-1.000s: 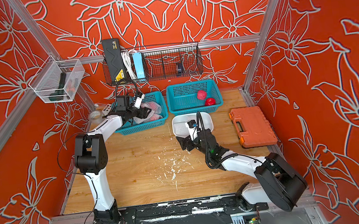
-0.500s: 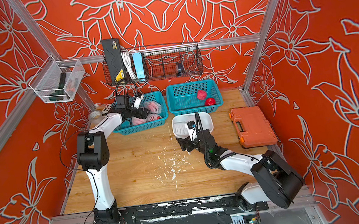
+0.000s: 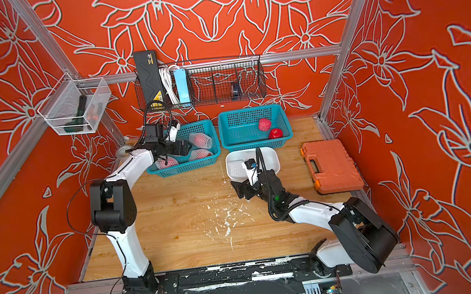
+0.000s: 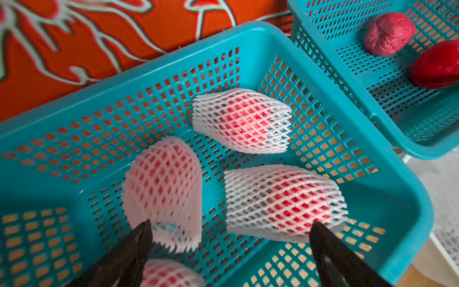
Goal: Remove foam nets from apples
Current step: Place the apple in the basket, then pick up the apple from the basket.
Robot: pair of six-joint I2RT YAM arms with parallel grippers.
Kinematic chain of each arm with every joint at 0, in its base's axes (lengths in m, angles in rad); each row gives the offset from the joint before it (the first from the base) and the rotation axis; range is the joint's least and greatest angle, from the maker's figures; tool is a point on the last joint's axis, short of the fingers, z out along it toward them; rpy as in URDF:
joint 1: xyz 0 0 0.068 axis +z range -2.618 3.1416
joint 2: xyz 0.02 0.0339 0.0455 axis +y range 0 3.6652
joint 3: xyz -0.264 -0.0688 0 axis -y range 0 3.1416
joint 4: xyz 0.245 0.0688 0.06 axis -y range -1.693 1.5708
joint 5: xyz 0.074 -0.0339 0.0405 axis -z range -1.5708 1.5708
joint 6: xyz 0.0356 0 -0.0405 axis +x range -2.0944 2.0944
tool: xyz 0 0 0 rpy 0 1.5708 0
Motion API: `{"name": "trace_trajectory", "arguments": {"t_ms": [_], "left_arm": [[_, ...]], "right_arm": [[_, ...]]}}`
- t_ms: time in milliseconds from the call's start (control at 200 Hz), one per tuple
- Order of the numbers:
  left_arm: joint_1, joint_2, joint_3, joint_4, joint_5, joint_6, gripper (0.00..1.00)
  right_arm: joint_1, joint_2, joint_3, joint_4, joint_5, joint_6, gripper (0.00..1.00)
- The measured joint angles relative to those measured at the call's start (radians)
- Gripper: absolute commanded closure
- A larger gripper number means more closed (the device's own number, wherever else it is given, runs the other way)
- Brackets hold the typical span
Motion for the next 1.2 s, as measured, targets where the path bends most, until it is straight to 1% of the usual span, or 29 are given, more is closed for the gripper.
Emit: {"name": "trace_trajectory", "arguments": {"t_ms": [125,255,355,495,575,736,1201], "left_arm": [[0.006,-0.047,-0.013,0.0,-0.052,-0.033,0.02],[0.008,-0.026,0.033,-0.018,-0.075,-0.018,0.02],[0.012,0.056,0.149,-0.046,-0.08,-0.005,0.02],[0.029,0.214,0.332,-0.093,-0.074,-0.004,0.02],[0.039,0.281,0.381,-0.113,-0.075,-0.006,0.02],[0.048,0.338,0.388,-0.14,-0.079,-0.016,0.02],[0.046,0.407,0.381,-0.143,-0.092,-0.043,0.02]], "right_arm": [[0.0,0.0,0.0,0.0,-0.002,0.0,0.12],[0.0,0.0,0.0,0.0,-0.003,0.001,0.12],[0.0,0.0,0.0,0.0,-0.004,0.001,0.12],[0.0,-0.001,0.0,0.0,-0.004,0.001,0.12],[0.0,-0.003,0.0,0.0,-0.004,0.001,0.12],[0.0,-0.025,-0.002,0.003,-0.003,0.001,0.12],[0.0,-0.04,-0.009,0.009,-0.002,0.0,0.12]]}}
